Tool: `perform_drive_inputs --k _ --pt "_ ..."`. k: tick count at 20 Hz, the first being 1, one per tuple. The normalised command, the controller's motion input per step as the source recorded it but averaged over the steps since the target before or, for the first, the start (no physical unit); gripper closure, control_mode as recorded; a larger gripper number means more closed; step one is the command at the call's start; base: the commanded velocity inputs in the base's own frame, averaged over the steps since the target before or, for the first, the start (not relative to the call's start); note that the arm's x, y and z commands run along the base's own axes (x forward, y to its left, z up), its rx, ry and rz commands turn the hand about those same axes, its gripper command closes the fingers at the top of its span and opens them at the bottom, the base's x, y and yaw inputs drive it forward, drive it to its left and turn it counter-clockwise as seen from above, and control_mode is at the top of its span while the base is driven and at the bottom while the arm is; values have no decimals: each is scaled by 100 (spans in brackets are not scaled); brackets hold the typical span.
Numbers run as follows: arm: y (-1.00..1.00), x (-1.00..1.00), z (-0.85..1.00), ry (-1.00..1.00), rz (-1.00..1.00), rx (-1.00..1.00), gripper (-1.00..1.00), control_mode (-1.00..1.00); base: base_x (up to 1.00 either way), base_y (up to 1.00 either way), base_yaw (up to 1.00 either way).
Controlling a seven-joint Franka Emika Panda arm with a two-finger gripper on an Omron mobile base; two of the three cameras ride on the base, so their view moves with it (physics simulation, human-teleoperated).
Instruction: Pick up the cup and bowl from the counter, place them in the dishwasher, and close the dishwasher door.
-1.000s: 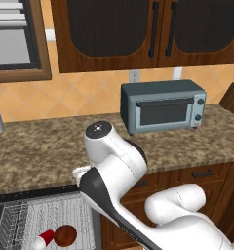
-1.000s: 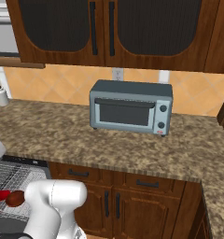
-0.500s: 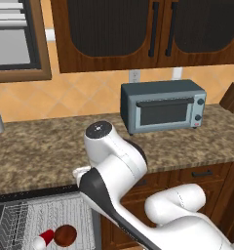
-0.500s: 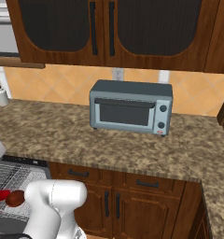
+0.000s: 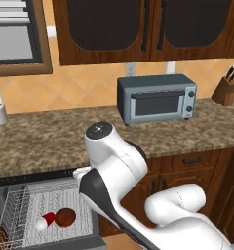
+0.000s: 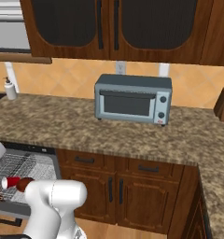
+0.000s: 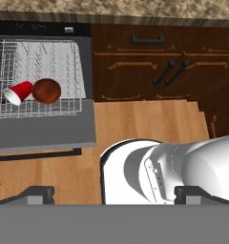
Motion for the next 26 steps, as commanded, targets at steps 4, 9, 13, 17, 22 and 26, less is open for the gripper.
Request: perform_drive_inputs --k 4,9,13,17,22,26 --pt "0 0 0 0 0 0 -100 100 -15 0 0" --pt "0 0 0 0 0 0 -100 100 -1 0 0" --pt "0 0 0 0 0 0 -100 100 0 0 0" --pt "25 0 -27 0 0 3 -100 -100 0 0 0" --pt "68 6 -55 3 3 8 -100 -100 0 0 0" --pt "3 22 -13 -1 1 0 -100 -100 0 0 0"
